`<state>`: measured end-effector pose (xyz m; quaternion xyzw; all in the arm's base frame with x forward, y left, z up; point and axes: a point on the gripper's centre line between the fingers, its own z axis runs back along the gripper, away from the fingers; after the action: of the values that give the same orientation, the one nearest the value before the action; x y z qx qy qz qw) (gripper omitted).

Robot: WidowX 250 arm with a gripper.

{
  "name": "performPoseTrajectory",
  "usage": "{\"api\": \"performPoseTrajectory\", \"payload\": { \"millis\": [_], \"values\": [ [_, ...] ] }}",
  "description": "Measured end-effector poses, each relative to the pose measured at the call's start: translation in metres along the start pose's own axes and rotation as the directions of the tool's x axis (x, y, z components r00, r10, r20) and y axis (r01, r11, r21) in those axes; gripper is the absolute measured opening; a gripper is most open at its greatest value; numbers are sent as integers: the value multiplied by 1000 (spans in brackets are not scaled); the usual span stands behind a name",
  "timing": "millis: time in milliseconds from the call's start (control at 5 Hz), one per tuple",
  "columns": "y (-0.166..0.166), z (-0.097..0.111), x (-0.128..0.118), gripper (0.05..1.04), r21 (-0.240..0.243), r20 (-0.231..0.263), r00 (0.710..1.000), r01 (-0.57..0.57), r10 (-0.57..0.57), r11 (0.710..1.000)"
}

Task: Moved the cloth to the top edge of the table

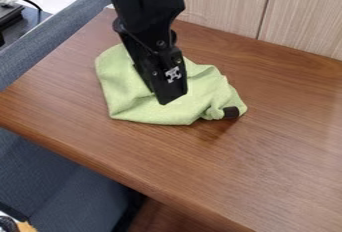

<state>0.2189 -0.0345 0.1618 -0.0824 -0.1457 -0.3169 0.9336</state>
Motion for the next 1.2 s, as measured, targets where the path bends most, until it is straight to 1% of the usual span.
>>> {"api": "performPoseTrajectory", "payload": {
  "millis": [200,400,600,800,1000,1200],
  "values": [
    [0,-4,-2,1000,-10,-15,1000,-9,9,1000],
    [7,-11,-4,1000,-7,-53,998,-25,25,1000],
    [29,-11,1,1000,17,-46,994,-94,95,995],
    [54,-19,6,1000,45,-64,983,-172,174,984],
    [85,-34,7,1000,89,-76,962,-254,261,963],
    [107,-51,4,1000,135,-72,946,-305,316,943]
  ]
}}
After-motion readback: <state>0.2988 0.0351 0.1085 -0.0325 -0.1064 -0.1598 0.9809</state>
